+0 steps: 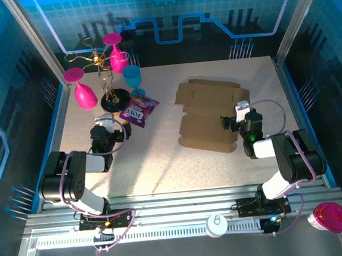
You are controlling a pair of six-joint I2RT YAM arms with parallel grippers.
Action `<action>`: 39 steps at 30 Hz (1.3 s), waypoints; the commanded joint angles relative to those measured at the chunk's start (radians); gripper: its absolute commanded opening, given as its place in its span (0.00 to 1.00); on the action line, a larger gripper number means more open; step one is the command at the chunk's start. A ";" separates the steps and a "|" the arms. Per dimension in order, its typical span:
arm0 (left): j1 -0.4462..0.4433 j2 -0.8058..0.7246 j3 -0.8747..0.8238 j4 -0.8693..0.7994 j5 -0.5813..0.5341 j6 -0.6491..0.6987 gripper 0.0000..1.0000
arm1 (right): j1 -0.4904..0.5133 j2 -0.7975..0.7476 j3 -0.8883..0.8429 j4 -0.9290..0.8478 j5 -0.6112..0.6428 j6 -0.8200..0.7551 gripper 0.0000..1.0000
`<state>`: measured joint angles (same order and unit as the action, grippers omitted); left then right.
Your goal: Fold the paper box
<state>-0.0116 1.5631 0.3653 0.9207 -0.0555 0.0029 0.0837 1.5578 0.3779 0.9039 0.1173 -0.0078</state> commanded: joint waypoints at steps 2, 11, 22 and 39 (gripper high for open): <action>-0.002 -0.012 0.019 0.000 -0.007 0.014 0.99 | -0.013 -0.015 0.018 -0.006 -0.028 -0.001 1.00; -0.001 -0.013 0.015 0.003 -0.017 0.009 1.00 | -0.013 -0.015 0.020 -0.007 -0.030 -0.002 1.00; -0.093 -0.357 -0.071 -0.094 -0.206 0.035 0.99 | 0.108 -0.082 -0.215 0.417 0.245 -0.063 1.00; -0.091 -0.524 0.776 -1.199 0.087 -0.830 0.99 | 0.006 -0.551 0.894 -1.390 0.085 0.694 1.00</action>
<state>-0.1719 0.9955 1.1858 -0.0715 -0.2840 -0.4500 0.2142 1.0019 1.2839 -0.0013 0.4763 0.3260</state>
